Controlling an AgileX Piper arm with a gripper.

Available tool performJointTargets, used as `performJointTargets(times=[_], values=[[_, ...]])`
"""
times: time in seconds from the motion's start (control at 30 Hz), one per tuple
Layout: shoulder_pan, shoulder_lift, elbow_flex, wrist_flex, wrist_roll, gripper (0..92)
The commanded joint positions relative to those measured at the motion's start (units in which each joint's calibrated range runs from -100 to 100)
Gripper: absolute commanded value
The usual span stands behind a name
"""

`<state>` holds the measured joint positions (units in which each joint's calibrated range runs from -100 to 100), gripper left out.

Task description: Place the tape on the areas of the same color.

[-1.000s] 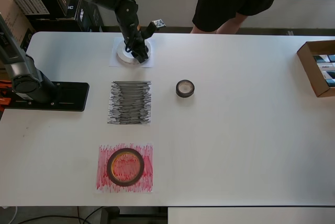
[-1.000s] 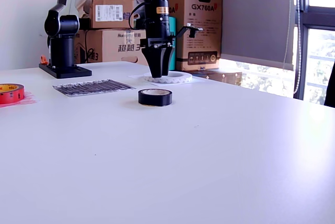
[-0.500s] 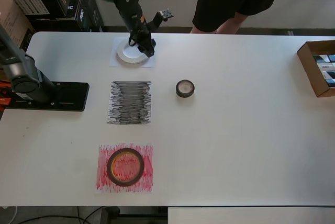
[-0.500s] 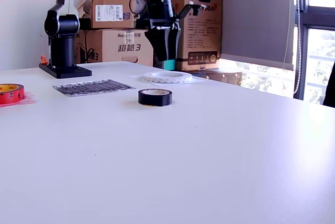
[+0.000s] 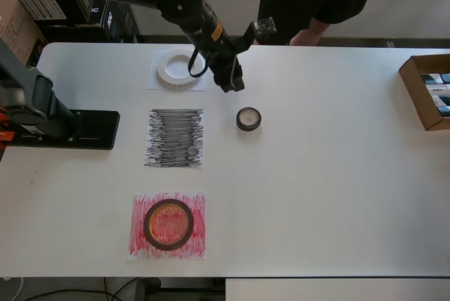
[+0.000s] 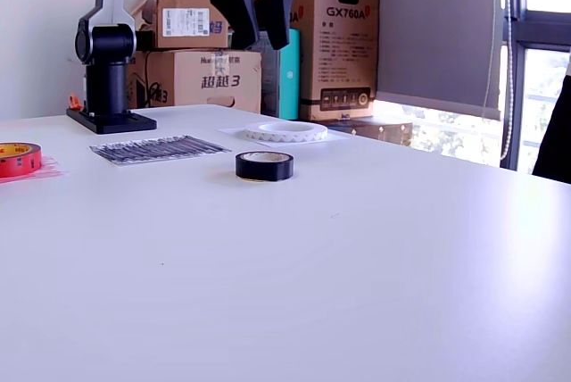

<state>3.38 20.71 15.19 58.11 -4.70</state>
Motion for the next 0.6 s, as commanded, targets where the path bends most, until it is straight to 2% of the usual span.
performJointTargets(times=[0.0, 0.23, 0.57], values=[[-7.47, 1.18, 0.67, -0.37, -0.77, 54.0], [-11.02, 3.23, 0.58, -0.37, -0.85, 53.9], [-12.05, 6.79, 0.49, -0.37, -0.36, 53.8]])
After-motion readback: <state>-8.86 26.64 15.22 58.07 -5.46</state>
